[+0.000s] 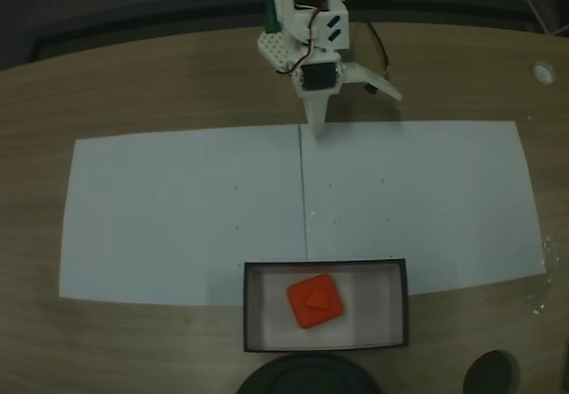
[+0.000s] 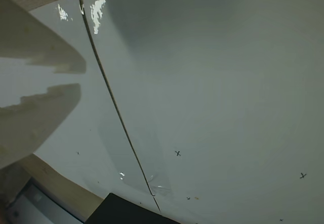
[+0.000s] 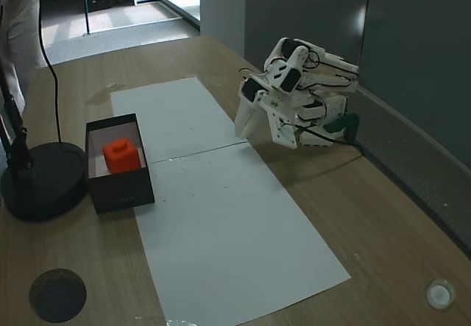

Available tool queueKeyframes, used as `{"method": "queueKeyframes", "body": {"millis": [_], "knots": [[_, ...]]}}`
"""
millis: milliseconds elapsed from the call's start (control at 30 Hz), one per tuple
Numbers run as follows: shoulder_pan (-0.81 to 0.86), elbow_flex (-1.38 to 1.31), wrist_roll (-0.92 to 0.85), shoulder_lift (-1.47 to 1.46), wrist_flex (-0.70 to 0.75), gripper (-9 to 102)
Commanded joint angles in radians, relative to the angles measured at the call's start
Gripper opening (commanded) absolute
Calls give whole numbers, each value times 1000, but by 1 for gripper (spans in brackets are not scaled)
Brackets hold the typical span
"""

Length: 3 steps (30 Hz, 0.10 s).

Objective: Grab a orange square and put it in the box.

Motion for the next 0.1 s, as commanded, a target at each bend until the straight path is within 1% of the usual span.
{"method": "queueKeyframes", "body": {"millis": [0,67], "knots": [[-2,-60,3,26,12,0],[-2,-60,3,26,12,0]]}}
